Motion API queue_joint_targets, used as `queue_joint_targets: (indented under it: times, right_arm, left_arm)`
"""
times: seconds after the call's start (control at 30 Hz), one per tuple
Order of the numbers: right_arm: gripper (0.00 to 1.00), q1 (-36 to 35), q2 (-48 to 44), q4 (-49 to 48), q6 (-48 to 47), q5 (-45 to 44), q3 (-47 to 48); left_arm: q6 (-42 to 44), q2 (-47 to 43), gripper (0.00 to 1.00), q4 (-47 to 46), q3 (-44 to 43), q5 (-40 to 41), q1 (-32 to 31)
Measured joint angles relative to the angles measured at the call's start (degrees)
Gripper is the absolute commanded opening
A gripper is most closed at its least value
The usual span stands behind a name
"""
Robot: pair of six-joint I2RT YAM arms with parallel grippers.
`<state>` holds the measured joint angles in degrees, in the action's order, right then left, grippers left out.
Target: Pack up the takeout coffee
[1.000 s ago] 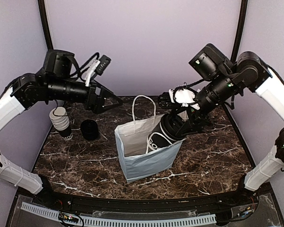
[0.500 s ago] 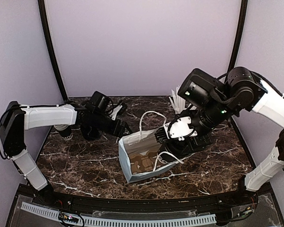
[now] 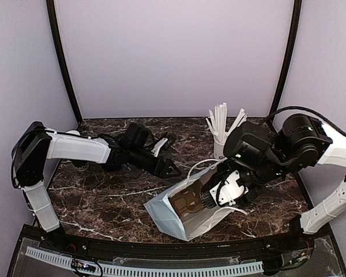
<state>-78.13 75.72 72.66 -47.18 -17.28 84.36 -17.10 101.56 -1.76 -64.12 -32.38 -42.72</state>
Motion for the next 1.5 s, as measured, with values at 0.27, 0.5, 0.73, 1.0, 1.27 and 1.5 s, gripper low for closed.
queue_joint_targets:
  times: [0.27,0.5,0.73,1.0,1.27,1.5]
  right_arm:
    - [0.42,-4.57,-4.02,-7.08,-6.88,-4.68,-8.02]
    - [0.41,-6.64,-6.64,-10.88,-13.29,-6.99,-12.90]
    - [0.39,-7.85,-6.36,-11.87,-14.91,-6.91,-13.33]
    - [0.40,-10.40,-12.11,-12.48,-18.60,-6.27,-18.14]
    - [0.40,-10.69,-11.30,-11.85,-19.39,-4.74,-18.34]
    - [0.40,-10.73,-8.46,-9.16,-19.37,-2.86,-15.85]
  left_arm:
    - [-0.37,5.49,0.73,-3.26,2.43,-1.57,-4.11]
    - [-0.76,5.46,0.73,-6.60,3.76,-1.97,-4.11]
    - [-1.09,3.54,0.73,-9.35,6.88,-1.03,-4.07]
    - [-1.07,1.70,0.73,-10.73,7.28,0.15,-4.07]
    - [-0.96,1.70,0.73,-10.62,7.28,0.28,-4.07]
    - [-0.48,1.70,0.73,-10.60,7.28,-1.29,-4.07]
